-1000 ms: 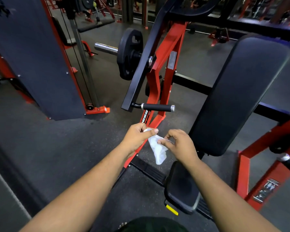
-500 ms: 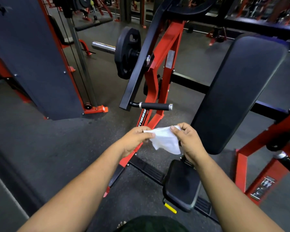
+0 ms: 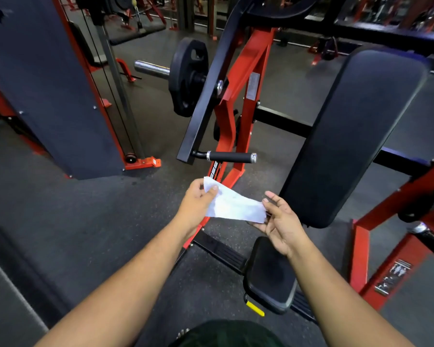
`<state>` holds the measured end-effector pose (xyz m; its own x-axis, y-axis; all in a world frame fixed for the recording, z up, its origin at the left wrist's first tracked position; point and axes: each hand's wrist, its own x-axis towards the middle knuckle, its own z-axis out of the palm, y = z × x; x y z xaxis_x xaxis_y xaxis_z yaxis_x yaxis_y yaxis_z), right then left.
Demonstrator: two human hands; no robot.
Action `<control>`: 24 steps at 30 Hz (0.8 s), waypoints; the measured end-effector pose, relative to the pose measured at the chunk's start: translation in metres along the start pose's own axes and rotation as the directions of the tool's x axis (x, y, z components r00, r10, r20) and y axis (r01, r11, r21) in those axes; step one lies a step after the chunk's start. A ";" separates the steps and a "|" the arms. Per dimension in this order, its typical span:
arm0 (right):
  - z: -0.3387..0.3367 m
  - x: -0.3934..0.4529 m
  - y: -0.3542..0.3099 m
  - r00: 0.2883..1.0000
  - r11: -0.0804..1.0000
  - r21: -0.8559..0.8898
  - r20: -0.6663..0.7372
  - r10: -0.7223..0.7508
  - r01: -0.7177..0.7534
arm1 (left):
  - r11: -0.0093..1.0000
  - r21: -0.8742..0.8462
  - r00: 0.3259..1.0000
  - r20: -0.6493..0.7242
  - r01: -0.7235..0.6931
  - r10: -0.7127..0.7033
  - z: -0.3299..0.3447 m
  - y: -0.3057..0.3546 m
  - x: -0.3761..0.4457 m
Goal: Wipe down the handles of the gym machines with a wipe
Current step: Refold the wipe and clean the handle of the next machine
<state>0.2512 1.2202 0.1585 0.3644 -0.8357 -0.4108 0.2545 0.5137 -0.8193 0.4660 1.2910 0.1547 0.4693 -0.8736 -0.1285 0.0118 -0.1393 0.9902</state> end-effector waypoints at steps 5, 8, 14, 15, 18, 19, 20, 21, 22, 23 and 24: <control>-0.006 -0.005 0.003 0.967 0.903 -0.346 0.065 -0.246 0.253 | 0.993 0.077 0.996 0.032 -0.087 0.085 -0.013 -0.007 0.004; -0.011 -0.002 0.003 0.941 0.814 -0.487 0.057 -0.333 0.317 | 0.960 0.202 0.980 0.098 -0.192 0.175 -0.016 0.002 0.001; -0.017 0.000 -0.006 0.897 0.557 -0.730 0.180 -0.403 0.397 | 0.868 0.436 0.957 0.258 -0.238 0.133 -0.022 0.010 0.007; -0.017 -0.001 -0.007 0.879 0.482 -0.773 0.199 -0.433 0.412 | 0.823 0.506 0.954 0.265 -0.260 0.139 -0.022 0.012 0.009; -0.016 -0.002 -0.010 0.817 0.319 -0.830 0.251 -0.520 0.458 | 0.685 0.640 0.937 0.264 -0.348 0.229 -0.021 0.017 0.010; -0.016 -0.002 -0.012 0.799 0.301 -0.827 0.261 -0.542 0.475 | 0.654 0.665 0.933 0.250 -0.360 0.260 -0.022 0.017 0.011; -0.017 -0.001 -0.012 0.785 0.296 -0.822 0.262 -0.562 0.487 | 0.645 0.676 0.933 0.229 -0.357 0.276 -0.022 0.016 0.012; -0.017 0.000 -0.013 0.778 0.302 -0.817 0.257 -0.573 0.492 | 0.664 0.664 0.938 0.203 -0.343 0.282 -0.023 0.015 0.013; -0.019 0.001 -0.013 0.779 0.314 -0.812 0.249 -0.576 0.492 | 0.712 0.622 0.944 0.177 -0.326 0.278 -0.024 0.014 0.015; -0.019 0.003 -0.013 0.782 0.327 -0.805 0.248 -0.572 0.495 | 0.776 0.547 0.950 0.158 -0.312 0.270 -0.025 0.014 0.017; -0.021 0.004 -0.013 0.789 0.338 -0.798 0.259 -0.557 0.500 | 0.834 0.461 0.953 0.159 -0.304 0.260 -0.026 0.016 0.019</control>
<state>0.2304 1.2061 0.1596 0.3775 -0.8955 0.2357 -0.4464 -0.3990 -0.8010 0.4981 1.2846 0.1694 0.3098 -0.9424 0.1260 -0.5399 -0.0653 0.8392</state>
